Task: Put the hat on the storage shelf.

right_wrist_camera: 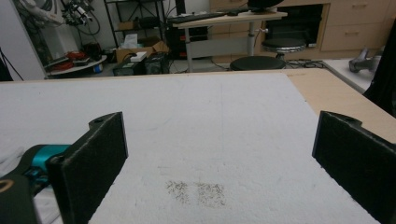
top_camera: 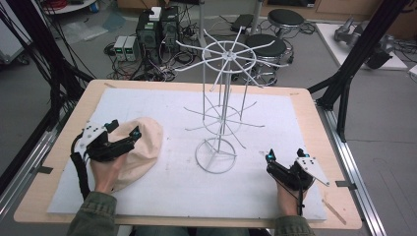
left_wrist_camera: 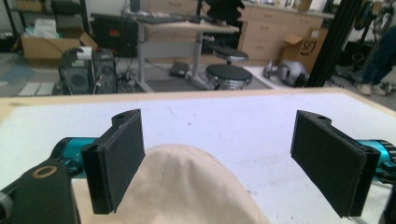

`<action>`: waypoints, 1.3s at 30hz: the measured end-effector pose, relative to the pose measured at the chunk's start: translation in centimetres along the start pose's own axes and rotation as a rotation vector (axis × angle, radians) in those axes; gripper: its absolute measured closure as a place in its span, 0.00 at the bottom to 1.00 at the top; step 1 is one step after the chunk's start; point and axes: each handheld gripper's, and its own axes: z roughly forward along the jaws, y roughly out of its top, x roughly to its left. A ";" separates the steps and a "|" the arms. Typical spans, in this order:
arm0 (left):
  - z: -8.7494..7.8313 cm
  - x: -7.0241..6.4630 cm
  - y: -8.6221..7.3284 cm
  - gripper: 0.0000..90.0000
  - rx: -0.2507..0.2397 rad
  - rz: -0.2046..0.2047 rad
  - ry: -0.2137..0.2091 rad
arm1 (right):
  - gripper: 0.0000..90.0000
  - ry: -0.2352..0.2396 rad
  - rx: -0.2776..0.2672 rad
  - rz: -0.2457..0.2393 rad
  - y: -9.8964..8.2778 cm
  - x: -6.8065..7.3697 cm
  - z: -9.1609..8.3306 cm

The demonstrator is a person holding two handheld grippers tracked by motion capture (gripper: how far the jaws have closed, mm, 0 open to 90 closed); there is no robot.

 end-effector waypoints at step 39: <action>4.8 -1.1 -1.9 0.21 0.306 -0.042 0.007 | 0.02 0.012 0.008 0.000 0.0 0.0 0.1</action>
